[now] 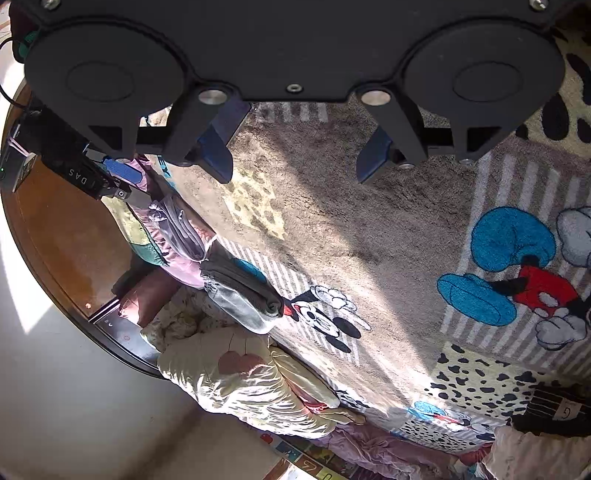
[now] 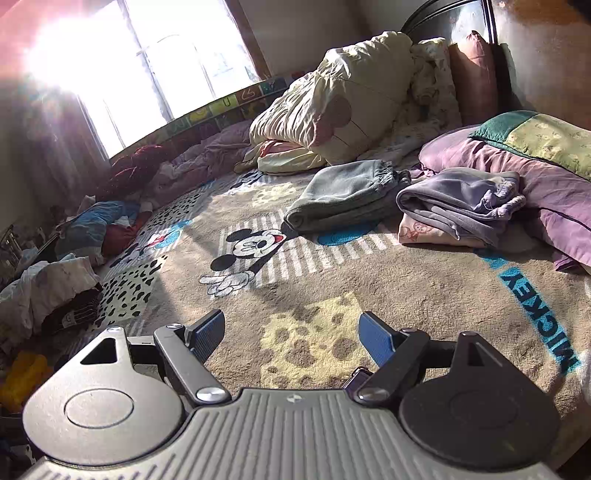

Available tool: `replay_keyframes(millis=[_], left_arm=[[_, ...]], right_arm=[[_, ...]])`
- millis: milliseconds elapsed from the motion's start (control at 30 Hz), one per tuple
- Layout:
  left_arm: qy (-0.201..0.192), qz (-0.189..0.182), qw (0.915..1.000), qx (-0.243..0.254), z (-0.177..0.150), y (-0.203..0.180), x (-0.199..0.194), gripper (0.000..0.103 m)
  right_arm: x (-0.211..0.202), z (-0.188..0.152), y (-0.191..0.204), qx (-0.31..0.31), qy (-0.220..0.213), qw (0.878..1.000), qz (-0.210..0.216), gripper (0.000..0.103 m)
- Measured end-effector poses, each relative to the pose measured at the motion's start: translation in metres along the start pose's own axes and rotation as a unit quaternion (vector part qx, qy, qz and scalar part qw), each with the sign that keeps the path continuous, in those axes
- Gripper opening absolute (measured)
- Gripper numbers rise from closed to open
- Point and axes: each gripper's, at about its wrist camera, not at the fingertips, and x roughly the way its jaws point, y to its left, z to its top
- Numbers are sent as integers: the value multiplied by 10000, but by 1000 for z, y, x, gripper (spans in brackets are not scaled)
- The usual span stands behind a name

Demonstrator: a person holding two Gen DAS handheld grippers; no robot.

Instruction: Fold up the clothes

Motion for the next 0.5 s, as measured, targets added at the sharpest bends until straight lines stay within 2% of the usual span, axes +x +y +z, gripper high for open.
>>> replay_keyframes(millis=[67, 167, 333, 400, 500], left_arm=[[-114, 257, 9995, 155, -1, -1, -9, 75], [-198, 647, 9972, 332, -4, -2, -19, 82], [-198, 1171, 9900, 755, -17, -3, -24, 89], [-223, 1314, 9873, 863, -23, -2, -26, 99], [-282, 1441, 9857, 831, -28, 1, -31, 100]], right_arm=[[1, -13, 29, -284, 134, 9995, -38, 79], [3, -31, 64, -650, 350, 9972, -93, 79], [5, -60, 99, -1004, 717, 9922, -170, 80], [4, -69, 108, -1108, 803, 9905, -163, 81], [0, -81, 122, -1251, 855, 9884, -120, 82]])
